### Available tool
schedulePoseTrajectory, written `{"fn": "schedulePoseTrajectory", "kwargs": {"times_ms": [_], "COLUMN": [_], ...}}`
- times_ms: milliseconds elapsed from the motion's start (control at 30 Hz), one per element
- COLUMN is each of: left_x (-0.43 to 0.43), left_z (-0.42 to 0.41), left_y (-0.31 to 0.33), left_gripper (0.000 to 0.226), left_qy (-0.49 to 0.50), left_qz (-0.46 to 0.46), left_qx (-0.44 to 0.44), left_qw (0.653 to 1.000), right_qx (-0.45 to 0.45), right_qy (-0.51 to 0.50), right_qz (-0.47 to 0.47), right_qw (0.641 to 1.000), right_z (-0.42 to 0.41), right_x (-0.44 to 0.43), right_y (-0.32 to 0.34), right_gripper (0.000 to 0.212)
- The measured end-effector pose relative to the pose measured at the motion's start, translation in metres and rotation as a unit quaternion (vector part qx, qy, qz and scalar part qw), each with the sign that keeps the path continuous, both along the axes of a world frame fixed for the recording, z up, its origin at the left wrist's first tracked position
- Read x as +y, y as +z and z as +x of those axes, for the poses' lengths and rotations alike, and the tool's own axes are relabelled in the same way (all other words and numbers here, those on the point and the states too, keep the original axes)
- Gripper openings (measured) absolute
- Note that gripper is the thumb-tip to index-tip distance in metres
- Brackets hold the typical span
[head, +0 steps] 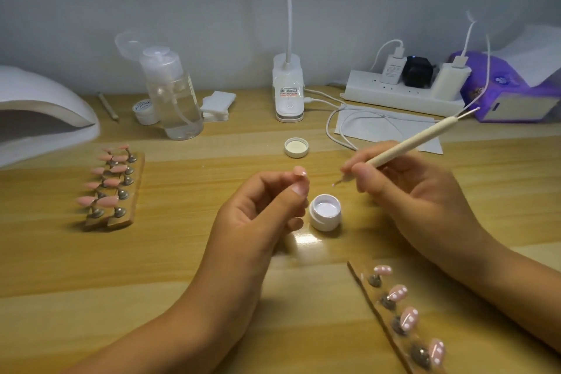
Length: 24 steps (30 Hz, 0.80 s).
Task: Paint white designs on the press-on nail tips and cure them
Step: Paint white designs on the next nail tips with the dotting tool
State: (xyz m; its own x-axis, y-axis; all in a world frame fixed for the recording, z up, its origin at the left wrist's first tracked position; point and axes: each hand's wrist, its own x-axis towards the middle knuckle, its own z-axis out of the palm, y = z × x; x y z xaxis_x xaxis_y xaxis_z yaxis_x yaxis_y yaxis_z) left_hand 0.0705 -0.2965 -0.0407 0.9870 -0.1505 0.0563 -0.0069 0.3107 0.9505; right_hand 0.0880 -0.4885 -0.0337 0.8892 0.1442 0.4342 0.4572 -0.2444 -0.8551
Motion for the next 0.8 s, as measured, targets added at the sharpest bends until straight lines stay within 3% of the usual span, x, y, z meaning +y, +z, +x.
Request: {"fn": "schedulePoseTrajectory", "kwargs": {"times_ms": [133, 500, 633, 800], "left_x": [-0.001, -0.001, -0.001, -0.001], "left_z": [0.000, 0.000, 0.000, 0.000], "left_y": [0.000, 0.001, 0.000, 0.000], "left_gripper": [0.018, 0.013, 0.012, 0.016], "left_qy": [0.010, 0.002, -0.006, -0.015], "left_qz": [-0.009, -0.007, -0.006, -0.018], "left_qx": [0.005, -0.004, -0.012, -0.011], "left_qw": [1.000, 1.000, 1.000, 1.000], "right_qx": [-0.063, -0.066, -0.049, 0.024], "right_qy": [0.014, 0.023, 0.016, -0.013], "right_qz": [-0.119, -0.193, -0.133, 0.048], "right_qw": [0.991, 0.979, 0.990, 0.998], "right_z": [-0.002, 0.002, -0.001, -0.002], "right_x": [0.003, 0.004, 0.005, 0.001], "right_y": [-0.006, -0.009, -0.005, 0.001], "right_gripper": [0.016, 0.020, 0.016, 0.009]}}
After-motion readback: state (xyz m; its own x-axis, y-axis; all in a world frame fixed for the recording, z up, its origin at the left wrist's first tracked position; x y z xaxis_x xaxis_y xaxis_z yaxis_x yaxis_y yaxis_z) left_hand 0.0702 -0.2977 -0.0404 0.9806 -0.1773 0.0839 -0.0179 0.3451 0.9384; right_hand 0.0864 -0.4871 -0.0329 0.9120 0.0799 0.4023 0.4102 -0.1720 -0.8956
